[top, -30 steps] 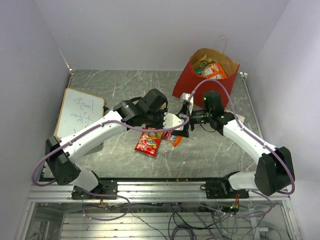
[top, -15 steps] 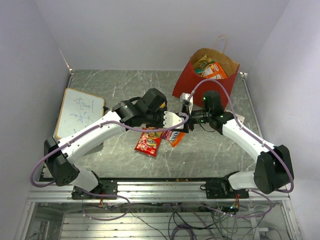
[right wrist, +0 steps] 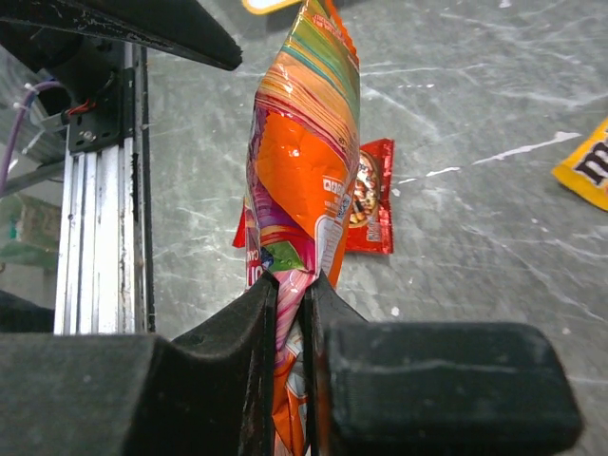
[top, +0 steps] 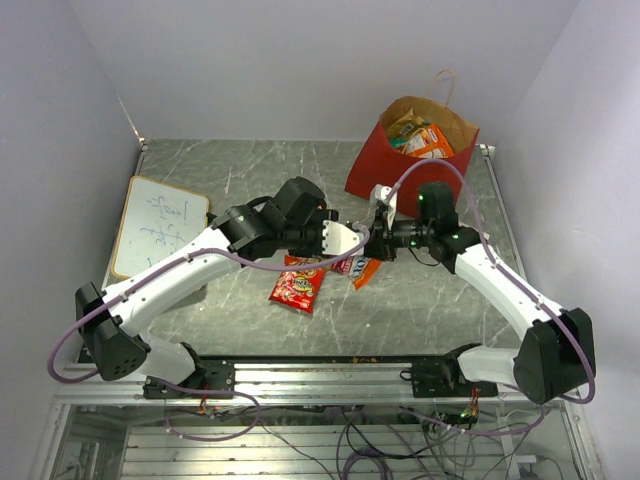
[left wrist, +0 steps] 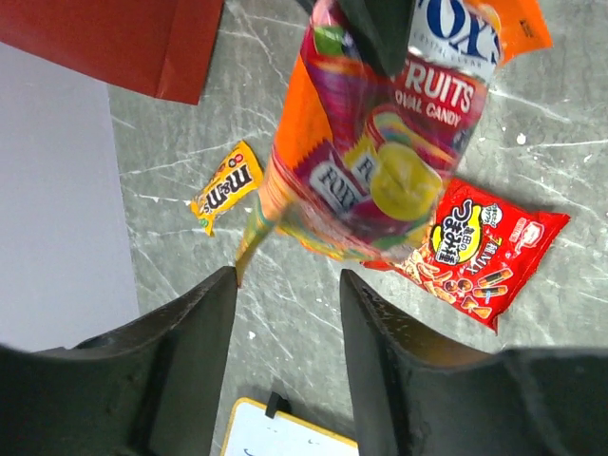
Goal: Place the snacks into the paper bag
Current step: Place the snack in the paper bag.
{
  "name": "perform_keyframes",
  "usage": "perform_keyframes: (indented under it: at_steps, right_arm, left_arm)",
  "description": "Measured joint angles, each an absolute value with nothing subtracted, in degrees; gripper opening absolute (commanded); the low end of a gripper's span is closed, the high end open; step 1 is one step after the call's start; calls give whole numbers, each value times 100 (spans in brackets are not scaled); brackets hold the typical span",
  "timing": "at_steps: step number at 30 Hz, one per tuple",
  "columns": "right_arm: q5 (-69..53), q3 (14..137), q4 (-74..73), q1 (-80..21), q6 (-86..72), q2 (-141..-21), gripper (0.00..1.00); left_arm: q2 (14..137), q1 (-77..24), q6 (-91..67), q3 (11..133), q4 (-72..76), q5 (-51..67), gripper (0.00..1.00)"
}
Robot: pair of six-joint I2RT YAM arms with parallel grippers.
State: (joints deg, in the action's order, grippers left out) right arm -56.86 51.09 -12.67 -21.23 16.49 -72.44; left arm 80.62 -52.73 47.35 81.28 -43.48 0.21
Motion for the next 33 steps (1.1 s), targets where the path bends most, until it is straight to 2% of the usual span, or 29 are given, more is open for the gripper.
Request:
perform_keyframes:
  at_steps: [6, 9, 15, 21, 26, 33]
  right_arm:
    - [-5640, 5122, -1500, -1640, 1693, -6820, 6]
    - [-5636, 5266, -1664, -1269, 1647, -6615, 5]
    - [-5441, 6335, -2154, -672, 1592, -6355, 4]
    - [-4814, 7909, -2620, -620, 1699, -6495, 2]
    - [-4086, 9212, -2867, -598, 1850, -7063, 1]
    - [-3330, 10337, -2910, -298, 1955, -8121, 0]
  left_arm:
    - [7830, -5225, 4550, 8014, -4285, -128, 78]
    - [7620, -5068, 4390, 8014, -4250, -25, 82]
    - [7140, -4519, 4075, 8014, -4112, 270, 84]
    - [6954, -4379, 3994, 7942, -4038, 493, 85]
    - [6904, -4285, 3964, 7808, -4036, 663, 86]
    - [6820, -4156, 3927, 7749, -4032, 819, 86]
